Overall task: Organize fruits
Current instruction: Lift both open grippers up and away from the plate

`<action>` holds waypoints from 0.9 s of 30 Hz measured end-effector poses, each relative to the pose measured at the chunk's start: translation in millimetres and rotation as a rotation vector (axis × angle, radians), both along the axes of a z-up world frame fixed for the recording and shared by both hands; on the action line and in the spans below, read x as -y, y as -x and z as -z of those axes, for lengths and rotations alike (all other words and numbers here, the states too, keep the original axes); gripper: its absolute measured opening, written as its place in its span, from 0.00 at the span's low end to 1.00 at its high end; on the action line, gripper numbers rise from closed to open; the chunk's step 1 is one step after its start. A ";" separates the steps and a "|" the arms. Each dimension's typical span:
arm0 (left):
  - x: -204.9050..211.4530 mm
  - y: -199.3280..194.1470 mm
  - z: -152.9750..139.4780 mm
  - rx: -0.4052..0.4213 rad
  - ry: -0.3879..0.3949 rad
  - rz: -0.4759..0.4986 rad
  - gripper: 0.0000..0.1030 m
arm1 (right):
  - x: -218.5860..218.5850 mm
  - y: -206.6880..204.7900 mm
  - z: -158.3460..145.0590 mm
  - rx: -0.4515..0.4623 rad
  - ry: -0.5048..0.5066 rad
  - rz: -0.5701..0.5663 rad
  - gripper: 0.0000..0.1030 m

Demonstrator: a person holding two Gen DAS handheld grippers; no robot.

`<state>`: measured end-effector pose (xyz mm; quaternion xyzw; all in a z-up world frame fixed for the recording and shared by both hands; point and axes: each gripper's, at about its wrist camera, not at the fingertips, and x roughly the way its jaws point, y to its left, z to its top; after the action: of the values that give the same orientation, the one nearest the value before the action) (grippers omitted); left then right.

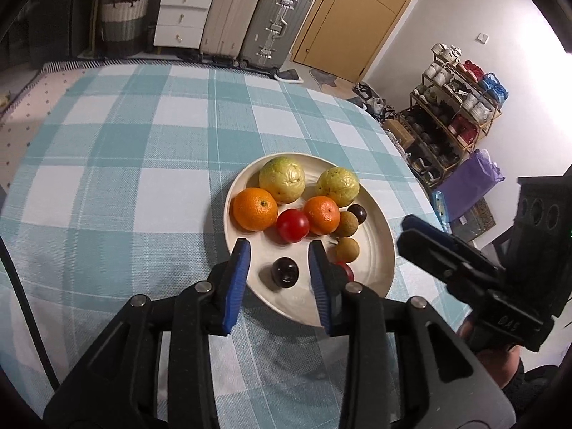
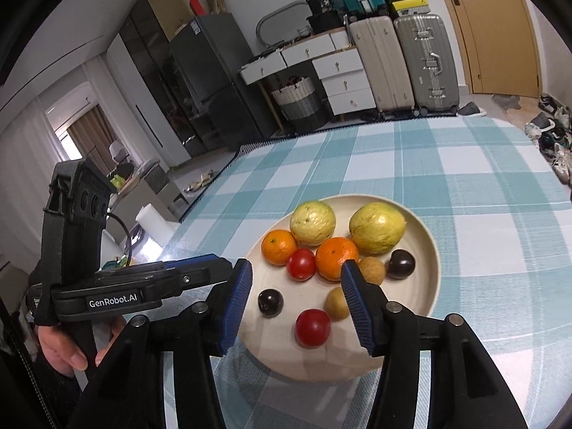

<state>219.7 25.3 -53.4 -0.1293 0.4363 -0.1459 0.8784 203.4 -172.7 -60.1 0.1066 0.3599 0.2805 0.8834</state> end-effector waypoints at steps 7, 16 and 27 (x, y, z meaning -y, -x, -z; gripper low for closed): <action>8.2 21.3 -23.9 0.066 -0.043 -0.015 0.39 | 8.9 20.2 -20.8 0.074 -0.018 0.037 0.67; 15.3 48.7 -48.3 0.155 -0.114 -0.071 0.66 | 25.9 47.4 -44.3 0.168 -0.061 0.097 0.86; 15.1 86.5 -76.3 0.294 -0.156 -0.135 0.83 | 38.4 78.3 -59.5 0.257 -0.095 0.126 0.98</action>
<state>133.2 10.2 22.9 -0.0668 0.3037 -0.0695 0.9479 125.1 -211.0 -0.6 0.1339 0.2230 0.2524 0.9320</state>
